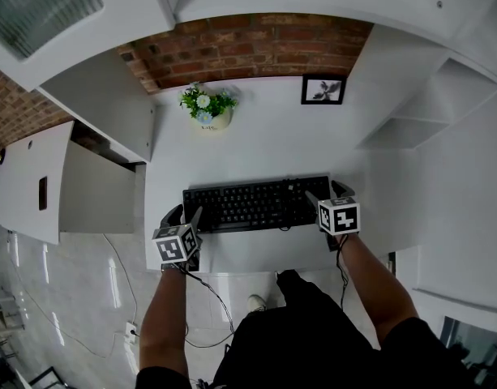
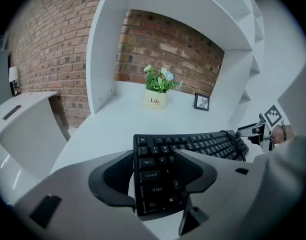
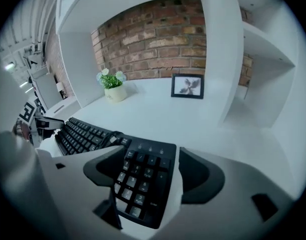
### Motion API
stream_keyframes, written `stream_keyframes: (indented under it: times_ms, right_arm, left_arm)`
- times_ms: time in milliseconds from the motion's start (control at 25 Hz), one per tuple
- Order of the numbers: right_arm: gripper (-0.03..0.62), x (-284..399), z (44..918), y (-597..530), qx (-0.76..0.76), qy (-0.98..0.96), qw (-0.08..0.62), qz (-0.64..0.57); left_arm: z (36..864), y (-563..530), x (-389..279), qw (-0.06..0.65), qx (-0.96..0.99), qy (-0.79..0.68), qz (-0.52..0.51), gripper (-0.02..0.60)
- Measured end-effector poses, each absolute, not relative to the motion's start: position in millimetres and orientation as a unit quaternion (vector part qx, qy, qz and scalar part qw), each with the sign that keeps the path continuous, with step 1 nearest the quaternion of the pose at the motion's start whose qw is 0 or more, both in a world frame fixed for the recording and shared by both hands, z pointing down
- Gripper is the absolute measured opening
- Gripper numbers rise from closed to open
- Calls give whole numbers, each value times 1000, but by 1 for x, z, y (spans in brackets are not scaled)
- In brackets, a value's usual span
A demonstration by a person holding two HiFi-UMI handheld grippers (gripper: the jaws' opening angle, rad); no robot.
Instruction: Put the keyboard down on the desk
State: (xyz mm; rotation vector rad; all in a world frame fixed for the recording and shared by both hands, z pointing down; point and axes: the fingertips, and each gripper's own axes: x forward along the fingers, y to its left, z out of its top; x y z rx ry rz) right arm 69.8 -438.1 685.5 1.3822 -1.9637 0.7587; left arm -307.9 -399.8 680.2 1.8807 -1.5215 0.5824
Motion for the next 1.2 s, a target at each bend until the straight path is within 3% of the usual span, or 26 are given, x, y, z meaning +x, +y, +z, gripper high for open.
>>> stream_keyframes:
  times_ms: [240,320,400,480,640,1200]
  right_arm:
    - [315,65,648,-443,535,-763,263,251]
    - [145,58,634,-440,532,-776,233,245]
    - [54,49,619,-435,525,-791,198,244]
    - [29,42,605,-429,519,-802,173,242]
    - [18,26,579,-414,506,-822,154,212]
    - [18,-20,485,-324,489,-854,81,159]
  left_arm:
    - [649,-401,-306,285,733,-585,199,202]
    - [637,-400,-303,272,741,-584,190,156]
    - [623,-396,-301,260,747,-585,179,99]
    - [607,-392,-301,247,750,-589,170,50]
    - [581,-380,-294,219,768,-581,156,23]
    - [481,-297,-286,147,802,-573,80,20]
